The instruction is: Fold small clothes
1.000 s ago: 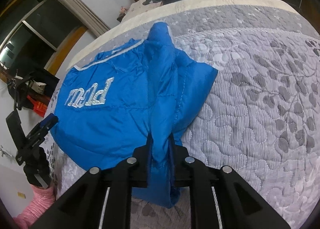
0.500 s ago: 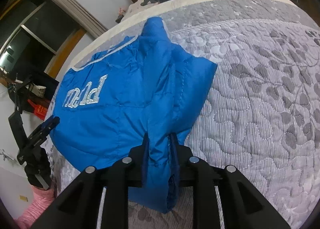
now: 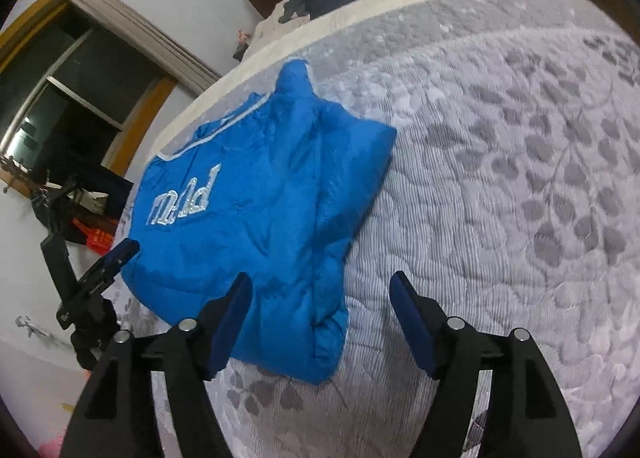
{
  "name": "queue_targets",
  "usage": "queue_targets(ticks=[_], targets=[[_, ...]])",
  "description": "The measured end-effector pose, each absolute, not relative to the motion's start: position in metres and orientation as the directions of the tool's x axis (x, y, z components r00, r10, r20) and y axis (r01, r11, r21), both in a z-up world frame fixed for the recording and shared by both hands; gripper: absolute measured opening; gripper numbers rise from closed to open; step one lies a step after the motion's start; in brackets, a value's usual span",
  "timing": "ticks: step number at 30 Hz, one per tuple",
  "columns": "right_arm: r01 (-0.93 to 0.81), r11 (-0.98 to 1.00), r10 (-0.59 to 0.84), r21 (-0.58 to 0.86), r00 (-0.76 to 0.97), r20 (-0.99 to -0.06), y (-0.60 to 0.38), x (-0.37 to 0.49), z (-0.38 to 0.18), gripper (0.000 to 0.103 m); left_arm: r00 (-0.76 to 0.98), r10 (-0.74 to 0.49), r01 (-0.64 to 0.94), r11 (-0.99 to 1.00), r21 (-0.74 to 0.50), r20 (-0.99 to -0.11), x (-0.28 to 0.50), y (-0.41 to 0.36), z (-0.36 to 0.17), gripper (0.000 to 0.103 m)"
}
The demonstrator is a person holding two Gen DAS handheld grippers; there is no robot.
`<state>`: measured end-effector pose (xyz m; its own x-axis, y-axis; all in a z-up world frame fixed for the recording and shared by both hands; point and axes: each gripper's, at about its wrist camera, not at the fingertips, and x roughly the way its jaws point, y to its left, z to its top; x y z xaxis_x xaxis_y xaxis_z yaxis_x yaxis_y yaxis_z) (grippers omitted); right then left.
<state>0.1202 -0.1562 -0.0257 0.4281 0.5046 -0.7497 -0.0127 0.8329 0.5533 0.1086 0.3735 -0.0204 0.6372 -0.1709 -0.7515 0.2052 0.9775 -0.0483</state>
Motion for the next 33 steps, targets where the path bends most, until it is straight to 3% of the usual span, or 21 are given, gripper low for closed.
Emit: queue_targets(ticks=[21,23,24,25,33], targets=[[-0.024,0.69,0.663,0.723,0.42,-0.619,-0.147,0.157,-0.071,0.072,0.613,-0.128,0.19,0.982,-0.013,-0.78,0.134,0.37,-0.042,0.08],[-0.028,0.682,0.67,0.731,0.426,-0.608,-0.146,0.161,-0.073,0.063,0.613,-0.13,0.191,0.982,-0.013,-0.78,0.135,0.37,-0.042,0.08],[-0.036,0.656,0.694,0.754,0.422,-0.584,-0.144,0.162,-0.074,0.047,0.613,-0.13,0.191,0.981,-0.013,-0.78,0.135,0.369,-0.043,0.08],[-0.032,0.638,0.706,0.769,0.421,-0.569,-0.142,0.162,-0.075,0.043,0.612,-0.13,0.191,0.982,-0.014,-0.78,0.135,0.37,-0.043,0.08],[-0.065,0.661,0.688,0.747,0.448,-0.571,-0.133,0.157,-0.062,0.026,0.611,-0.123,0.196,0.981,-0.001,-0.782,0.135,0.368,-0.045,0.081]])
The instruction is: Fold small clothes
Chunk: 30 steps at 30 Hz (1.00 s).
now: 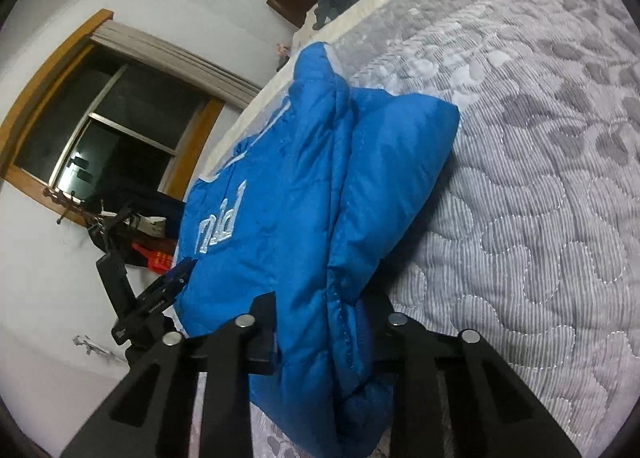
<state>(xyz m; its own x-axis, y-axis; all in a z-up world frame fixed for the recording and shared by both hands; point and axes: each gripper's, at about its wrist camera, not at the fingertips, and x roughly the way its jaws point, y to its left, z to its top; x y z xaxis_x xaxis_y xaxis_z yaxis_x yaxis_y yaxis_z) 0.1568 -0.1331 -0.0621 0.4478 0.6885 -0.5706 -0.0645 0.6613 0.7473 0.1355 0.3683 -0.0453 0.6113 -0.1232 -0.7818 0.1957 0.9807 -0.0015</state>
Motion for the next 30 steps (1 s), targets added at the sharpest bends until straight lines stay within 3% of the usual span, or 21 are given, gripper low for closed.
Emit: queue_targets(ticks=[6,13,23,30], targets=[[-0.057,0.651,0.692,0.757,0.456,-0.56,-0.128,0.157,-0.051,0.021,0.611,-0.118,0.196,0.981,0.006,-0.783,0.135,0.367,-0.047,0.081],[-0.144,0.71,0.662,0.69,0.472,-0.582,-0.102,0.159,0.01,0.019,0.599,-0.119,0.194,0.981,0.0,-0.792,0.139,0.369,-0.046,0.081],[-0.289,0.822,0.569,0.49,0.446,-0.691,-0.004,0.175,0.093,0.019,0.605,-0.19,0.15,0.981,-0.124,-0.773,0.144,0.404,-0.015,0.081],[-0.368,0.856,0.499,0.363,0.407,-0.766,0.073,0.188,0.109,0.019,0.637,-0.221,0.107,0.974,-0.2,-0.739,0.145,0.441,0.008,0.081]])
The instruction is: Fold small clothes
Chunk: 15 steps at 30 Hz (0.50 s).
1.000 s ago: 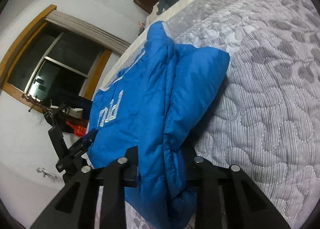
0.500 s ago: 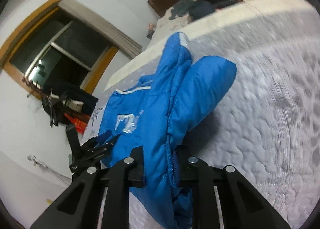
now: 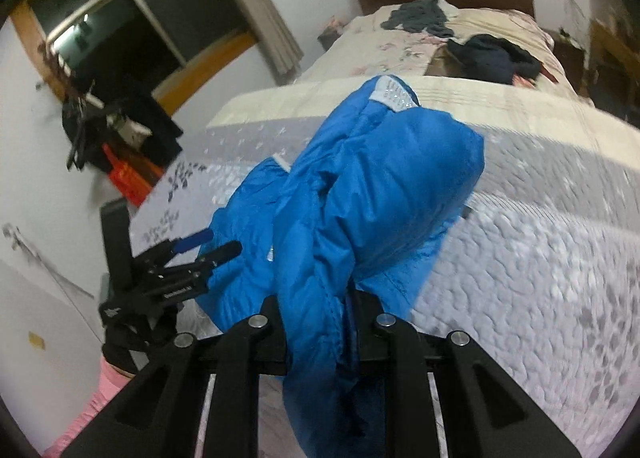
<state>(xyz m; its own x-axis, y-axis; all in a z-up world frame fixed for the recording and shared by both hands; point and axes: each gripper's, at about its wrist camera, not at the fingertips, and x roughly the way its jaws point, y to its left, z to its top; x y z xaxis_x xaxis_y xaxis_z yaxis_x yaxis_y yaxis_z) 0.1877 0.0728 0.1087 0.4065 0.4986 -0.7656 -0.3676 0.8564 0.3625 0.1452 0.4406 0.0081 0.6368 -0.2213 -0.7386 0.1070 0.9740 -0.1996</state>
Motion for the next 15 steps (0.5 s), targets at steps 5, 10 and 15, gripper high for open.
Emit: queue_targets(ticks=[5,10,15], targets=[[-0.41,0.86,0.463,0.305,0.37,-0.806,0.116,0.194,0.1,0.019,0.63,-0.264,0.098,0.96,-0.263,-0.73,0.147,0.459,0.013,0.081],[-0.434,0.856,0.442,0.279,0.337,-0.831,0.148,0.197,0.085,0.02,0.611,-0.348,0.108,0.926,-0.361,-0.711,0.15,0.472,0.011,0.081],[-0.47,0.838,0.452,0.278,0.311,-0.836,0.168,0.198,0.074,0.031,0.589,-0.455,0.12,0.866,-0.485,-0.668,0.157,0.483,0.01,0.081]])
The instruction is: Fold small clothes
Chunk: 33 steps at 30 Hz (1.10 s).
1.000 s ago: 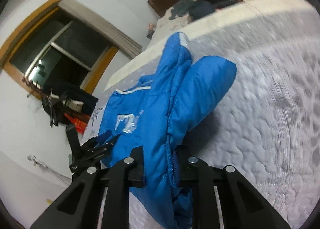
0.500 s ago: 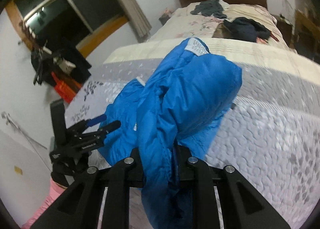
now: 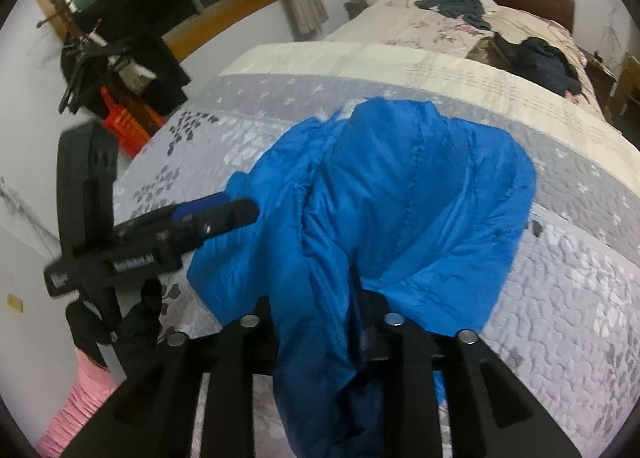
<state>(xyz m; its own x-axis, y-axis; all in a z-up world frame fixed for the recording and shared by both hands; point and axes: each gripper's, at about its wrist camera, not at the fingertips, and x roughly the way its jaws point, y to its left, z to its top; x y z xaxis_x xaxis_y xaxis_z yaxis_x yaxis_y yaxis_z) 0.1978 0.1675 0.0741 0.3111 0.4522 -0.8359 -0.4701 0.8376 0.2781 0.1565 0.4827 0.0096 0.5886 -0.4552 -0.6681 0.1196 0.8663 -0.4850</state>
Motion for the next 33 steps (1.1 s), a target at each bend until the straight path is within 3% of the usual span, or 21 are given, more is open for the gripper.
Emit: queue_targets(ticks=[3,6,10,21,28,30,33], targets=[[-0.503,0.808,0.494,0.308,0.292,-0.819,0.178,0.195,0.07,0.048,0.558,-0.52,0.148,0.829,-0.539,-0.647,0.164,0.481,0.009,0.081],[-0.522,0.789,0.518,0.324,0.282,-0.807,0.185,0.192,0.065,0.052,0.512,-0.573,0.173,0.799,-0.576,-0.64,0.175,0.474,0.003,0.081],[-0.566,0.745,0.569,0.354,0.261,-0.78,0.188,0.188,0.06,0.068,0.448,-0.653,0.188,0.736,-0.65,-0.611,0.191,0.469,-0.009,0.081],[-0.599,0.731,0.572,0.328,0.275,-0.773,0.19,0.18,0.059,0.071,0.375,-0.773,0.315,0.625,-0.714,-0.511,0.202,0.447,-0.008,0.082],[-0.594,0.734,0.568,0.328,0.273,-0.777,0.192,0.181,0.057,0.071,0.356,-0.727,0.303,0.684,-0.664,-0.586,0.219,0.426,-0.01,0.082],[-0.591,0.734,0.572,0.334,0.274,-0.773,0.191,0.181,0.058,0.071,0.343,-0.712,0.291,0.7,-0.652,-0.612,0.228,0.421,-0.016,0.074],[-0.579,0.744,0.572,0.333,0.294,-0.766,0.184,0.181,0.062,0.071,0.302,-0.725,0.257,0.687,-0.679,-0.619,0.243,0.416,-0.029,0.05]])
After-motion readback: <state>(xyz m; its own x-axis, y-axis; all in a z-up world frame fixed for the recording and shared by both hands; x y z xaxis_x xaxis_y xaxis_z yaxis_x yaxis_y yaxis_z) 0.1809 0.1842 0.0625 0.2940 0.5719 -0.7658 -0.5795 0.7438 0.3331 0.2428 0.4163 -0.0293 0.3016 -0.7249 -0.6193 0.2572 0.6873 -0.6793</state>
